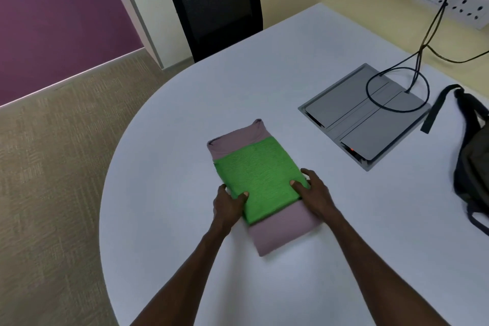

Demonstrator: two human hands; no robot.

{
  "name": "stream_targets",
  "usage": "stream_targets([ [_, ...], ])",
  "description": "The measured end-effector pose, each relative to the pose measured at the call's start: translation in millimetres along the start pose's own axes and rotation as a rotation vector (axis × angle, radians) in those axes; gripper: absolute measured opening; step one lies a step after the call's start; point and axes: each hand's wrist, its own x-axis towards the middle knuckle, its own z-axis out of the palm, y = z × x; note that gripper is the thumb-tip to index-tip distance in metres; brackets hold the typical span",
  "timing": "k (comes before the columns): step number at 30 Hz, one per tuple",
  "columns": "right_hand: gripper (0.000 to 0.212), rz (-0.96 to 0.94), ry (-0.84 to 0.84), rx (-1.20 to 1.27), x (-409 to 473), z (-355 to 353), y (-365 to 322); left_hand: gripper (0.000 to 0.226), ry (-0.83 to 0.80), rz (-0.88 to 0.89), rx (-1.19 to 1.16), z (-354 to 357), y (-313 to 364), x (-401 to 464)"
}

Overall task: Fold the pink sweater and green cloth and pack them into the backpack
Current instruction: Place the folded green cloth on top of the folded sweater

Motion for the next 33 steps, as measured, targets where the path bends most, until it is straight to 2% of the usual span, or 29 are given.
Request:
stream_targets([
  [11, 0.054, -0.022, 0.055, -0.029, 66.1, -87.9, 29.2, 0.088, -0.192, 0.096, -0.044, 100.9, 28.3, 36.3],
  [14, 0.052, -0.053, 0.050, -0.013, 85.9, -100.2, 34.4, 0.081, -0.204, 0.103, -0.040, 112.0, 41.2, 41.3],
  [21, 0.052, -0.078, 0.013, -0.043, 109.8, -109.1, 42.4, 0.088, -0.210, 0.089, -0.098, 123.9, 35.7, 54.4],
  [24, 0.060, -0.076, 0.022, -0.008, 105.9, -108.6, 41.0, 0.078, -0.238, 0.063, -0.122, 114.8, 60.1, 32.4],
  [27, 0.069, -0.046, 0.146, 0.020, 95.8, -108.1, 36.0, 0.051, -0.244, -0.009, -0.114, 103.8, 65.9, 25.8],
  [30, 0.067, -0.066, 0.324, 0.002, 80.0, -107.9, 36.1, 0.054, -0.175, -0.083, -0.102, 86.1, 64.5, 13.8],
  [33, 0.064, -0.124, 0.435, -0.023, 50.5, -99.3, 45.5, 0.048, -0.119, -0.048, -0.010, 64.0, 44.8, -0.7],
])
